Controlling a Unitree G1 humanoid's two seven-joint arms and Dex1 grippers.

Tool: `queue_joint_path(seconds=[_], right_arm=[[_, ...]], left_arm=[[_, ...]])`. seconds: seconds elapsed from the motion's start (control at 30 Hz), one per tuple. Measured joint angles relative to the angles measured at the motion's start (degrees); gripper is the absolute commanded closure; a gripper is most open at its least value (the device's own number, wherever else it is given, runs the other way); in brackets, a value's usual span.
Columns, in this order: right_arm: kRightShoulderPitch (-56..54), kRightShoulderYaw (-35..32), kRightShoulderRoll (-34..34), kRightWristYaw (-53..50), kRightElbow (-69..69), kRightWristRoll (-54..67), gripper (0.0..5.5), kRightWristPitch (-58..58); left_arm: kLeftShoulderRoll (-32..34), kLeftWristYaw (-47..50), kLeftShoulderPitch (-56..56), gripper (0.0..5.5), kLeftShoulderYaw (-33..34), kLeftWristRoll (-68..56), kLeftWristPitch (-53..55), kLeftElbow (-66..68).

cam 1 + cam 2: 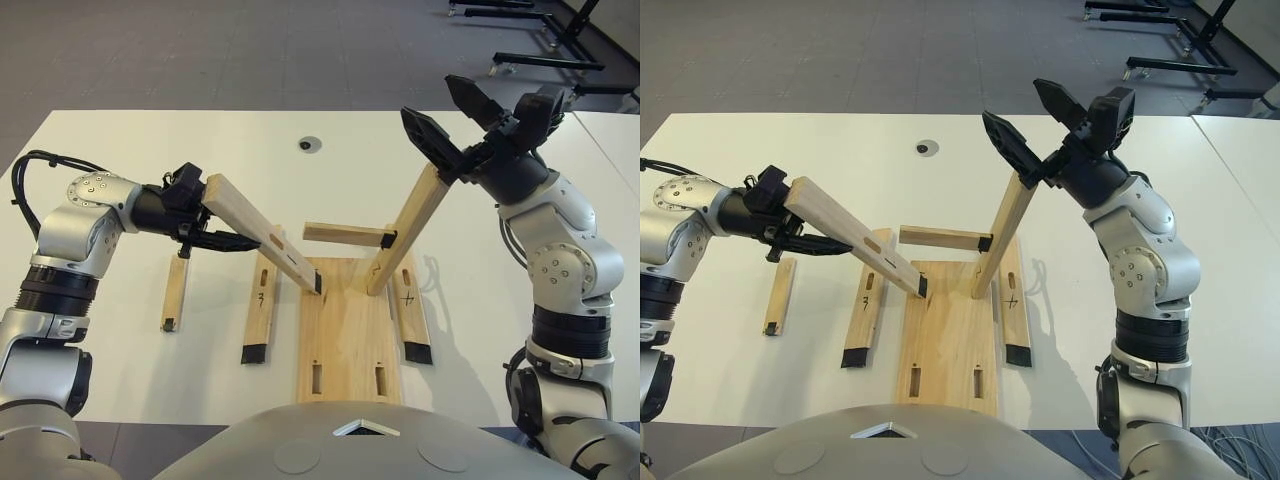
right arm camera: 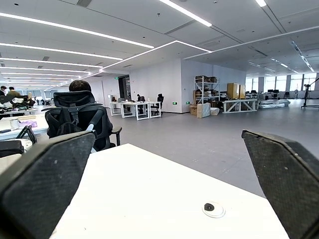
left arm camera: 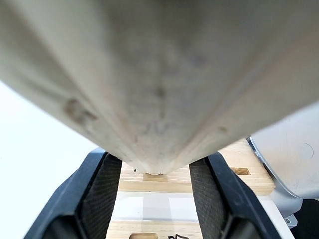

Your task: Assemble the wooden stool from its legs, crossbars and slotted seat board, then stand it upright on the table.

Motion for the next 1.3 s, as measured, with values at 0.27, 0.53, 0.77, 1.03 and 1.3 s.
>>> queue_joint_path(seconds=[0.27,0.53,0.77,1.03,1.3], right_arm=[[0.1,0.2,-0.2,0.7,-0.4,0.6,0.11,0.3],[0.4,0.2,-0.4,0.8,-1.3,0.7,0.11,0.2],[0.5,0.0,-0.4,0.6,-1.7,0.7,0.11,0.1],[0.5,-0.2,-0.4,0.1,-2.1,0.8,0.11,0.1],[1.2,-0.4,-0.1,-0.6,-2.7,1.8,0.11,0.1]], left_arm=[[-0.1,-0.3,-1.3,3.40,-0.9,0.1,-0.4,1.4],[0.8,-0.1,-4.2,3.40,-2.3,1.7,2.9,2.3],[1.5,1.0,-4.3,3.40,-2.5,3.4,0.1,-2.4],[2.9,1.4,-6.6,3.40,-4.8,4.6,-0.8,-6.4],[4.2,1.7,-10.9,3.40,-8.4,4.6,1.5,-7.0]])
